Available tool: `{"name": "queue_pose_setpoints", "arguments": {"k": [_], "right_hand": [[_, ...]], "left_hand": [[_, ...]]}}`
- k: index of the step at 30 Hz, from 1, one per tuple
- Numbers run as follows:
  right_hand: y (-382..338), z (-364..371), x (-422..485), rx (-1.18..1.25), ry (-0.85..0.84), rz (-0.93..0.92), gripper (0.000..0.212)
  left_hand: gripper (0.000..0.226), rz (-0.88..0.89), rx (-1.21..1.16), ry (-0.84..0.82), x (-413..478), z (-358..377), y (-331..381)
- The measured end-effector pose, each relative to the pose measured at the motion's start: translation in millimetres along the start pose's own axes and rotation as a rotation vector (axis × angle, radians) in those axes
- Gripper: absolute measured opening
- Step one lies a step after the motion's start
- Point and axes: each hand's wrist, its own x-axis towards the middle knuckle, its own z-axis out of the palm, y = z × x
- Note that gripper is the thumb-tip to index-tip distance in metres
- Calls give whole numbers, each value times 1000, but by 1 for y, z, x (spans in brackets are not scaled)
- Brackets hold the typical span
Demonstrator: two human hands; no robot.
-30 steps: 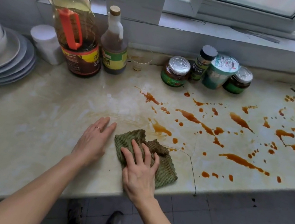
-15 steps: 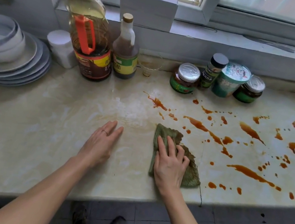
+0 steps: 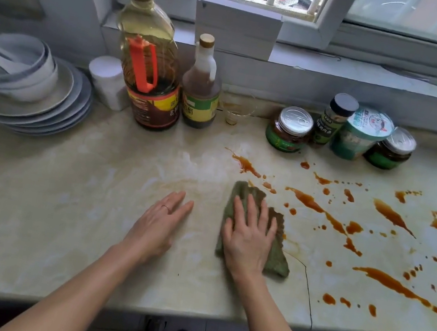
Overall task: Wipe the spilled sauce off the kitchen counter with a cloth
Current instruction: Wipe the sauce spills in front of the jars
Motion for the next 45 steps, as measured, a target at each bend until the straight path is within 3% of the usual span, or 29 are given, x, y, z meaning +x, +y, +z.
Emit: {"name": "queue_pose_setpoints", "arguments": {"k": [5,8,10,13,17,22,25,30,35,38,45], "right_hand": [[-6,4,-7,123,171,-22,38],[-44,3,1,175,167,-105,42],[-79,5,8,152,114,-173,45],[-118,22,16,50,-24,-289,45],[-114,29,30,29,-95,-279,47],[-56,19,38,4,-7,26,49],[-38,13,26,95,55,100,48],[-85,15,17,154,4,-91,61],[-126,29,38,116,-91,-267,49],[-126,30,56,84,-133,-233,50],[-119,22,110,41,-241,-73,58]], "left_hand": [[75,-70,-151,158,0,-8,2],[61,-149,-163,359,3,-19,-2],[57,-207,-168,403,4,-23,-10],[54,-261,-138,391,4,-25,-27],[50,-272,-92,347,8,-27,-41],[49,-237,-110,340,14,-27,-41],[52,-266,-146,361,17,-27,-43],[59,-316,-233,413,24,-32,-40],[55,-309,-262,428,31,-38,-35],[46,-270,-230,407,39,-38,-28],[50,-196,-194,346,57,-31,-17]]}}
